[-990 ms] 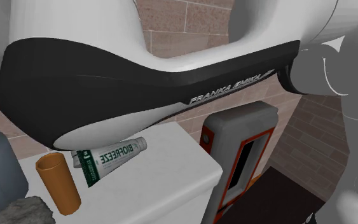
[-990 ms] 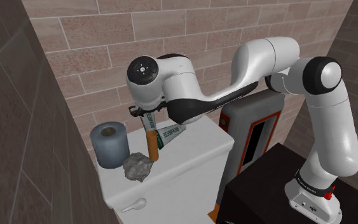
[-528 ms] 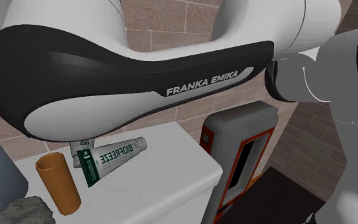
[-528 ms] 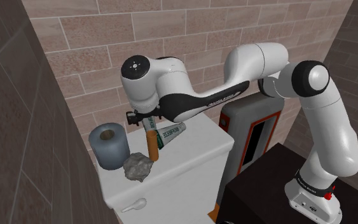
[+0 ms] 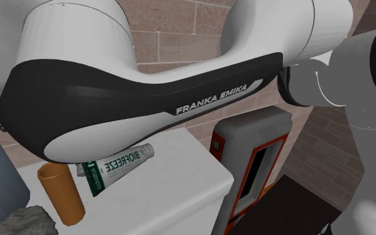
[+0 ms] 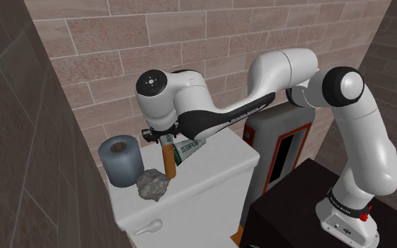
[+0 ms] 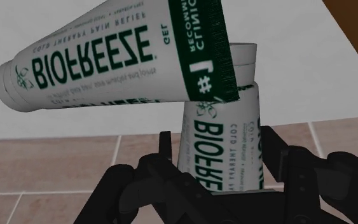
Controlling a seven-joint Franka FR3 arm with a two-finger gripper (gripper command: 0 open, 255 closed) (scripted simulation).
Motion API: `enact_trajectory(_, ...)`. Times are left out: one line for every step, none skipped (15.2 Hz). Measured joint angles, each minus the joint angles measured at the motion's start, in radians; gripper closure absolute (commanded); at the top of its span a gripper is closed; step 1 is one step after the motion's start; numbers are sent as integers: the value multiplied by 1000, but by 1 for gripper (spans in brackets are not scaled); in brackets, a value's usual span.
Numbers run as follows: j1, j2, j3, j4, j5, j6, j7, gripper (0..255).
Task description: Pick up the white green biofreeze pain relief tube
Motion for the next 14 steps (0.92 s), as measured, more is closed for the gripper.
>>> enact_trajectory(0,0,0,0,0,0,0,255)
enact_trajectory(0,0,0,-1,0,0,1,255)
enact_trajectory(0,0,0,-1,0,0,1,255)
enact_trajectory(0,-1,0,-1,0,1,1,255)
enact_trajectory(0,0,0,-1,0,0,1,255)
enact_trajectory(-1,-1,1,-2,0,1,1,255)
enact_trajectory(0,-1,1,2,2,-2,-3,255)
enact_trajectory(5,0,1,12,3,-10,-8,255)
enact_trajectory(6,-3,3,17,6,-17,-14,255)
enact_trajectory(11,-2,2,30,7,-27,-21,255)
enact_trajectory(20,0,1,49,8,-40,-31,255)
enact_trajectory(23,-1,1,57,10,-47,-36,255)
enact_trajectory(31,-1,1,75,15,-64,-46,255)
enact_trajectory(27,-12,6,71,18,-66,-48,255)
